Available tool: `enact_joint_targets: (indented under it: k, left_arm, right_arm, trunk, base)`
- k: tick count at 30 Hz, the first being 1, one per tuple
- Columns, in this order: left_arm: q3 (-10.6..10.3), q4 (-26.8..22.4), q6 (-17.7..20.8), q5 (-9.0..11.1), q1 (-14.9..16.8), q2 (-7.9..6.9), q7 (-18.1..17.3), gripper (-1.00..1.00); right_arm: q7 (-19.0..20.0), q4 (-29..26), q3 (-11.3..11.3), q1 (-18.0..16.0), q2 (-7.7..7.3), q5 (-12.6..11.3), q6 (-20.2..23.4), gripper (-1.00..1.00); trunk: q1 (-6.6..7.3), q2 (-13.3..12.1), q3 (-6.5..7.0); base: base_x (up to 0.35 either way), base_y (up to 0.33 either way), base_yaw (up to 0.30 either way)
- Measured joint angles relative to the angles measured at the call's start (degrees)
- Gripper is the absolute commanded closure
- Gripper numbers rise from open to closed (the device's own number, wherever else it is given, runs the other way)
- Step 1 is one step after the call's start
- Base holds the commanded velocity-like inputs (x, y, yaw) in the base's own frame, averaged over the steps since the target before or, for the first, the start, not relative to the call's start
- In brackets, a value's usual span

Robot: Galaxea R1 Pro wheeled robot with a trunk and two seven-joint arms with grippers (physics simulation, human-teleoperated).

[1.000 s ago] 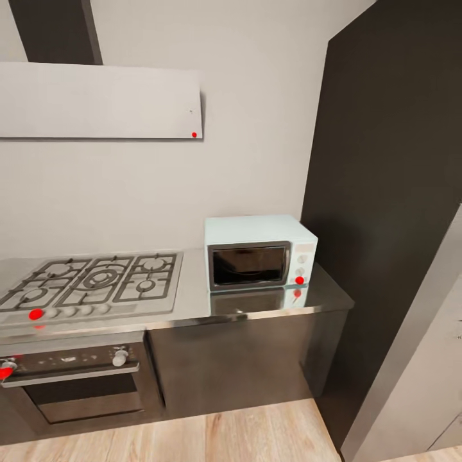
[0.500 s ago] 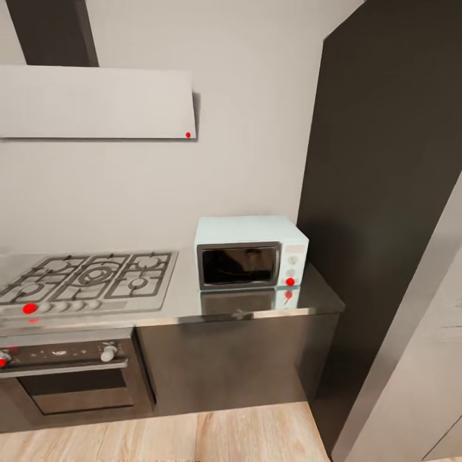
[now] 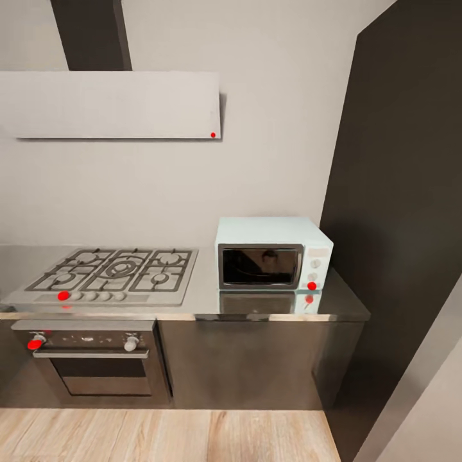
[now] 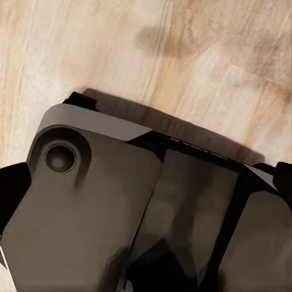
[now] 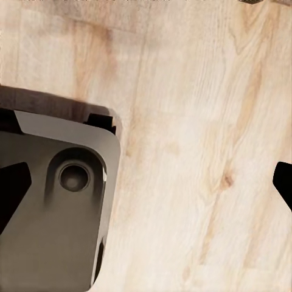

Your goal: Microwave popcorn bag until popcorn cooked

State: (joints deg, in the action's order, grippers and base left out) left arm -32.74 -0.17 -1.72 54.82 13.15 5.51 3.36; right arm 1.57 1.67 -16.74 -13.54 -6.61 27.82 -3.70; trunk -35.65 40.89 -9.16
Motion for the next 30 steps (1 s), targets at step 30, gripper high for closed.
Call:
enact_joint_targets:
  k: [30]
  left_arm:
    - [0.0,0.0,0.0,0.0,0.0,-0.04,0.0,-1.00]
  right_arm:
    - [9.6,-64.6,-0.4,0.1,15.43,-2.7,40.6,-1.00]
  trunk:
    - [0.01,0.0,0.02]
  base:
    - [0.000,0.000,0.001]
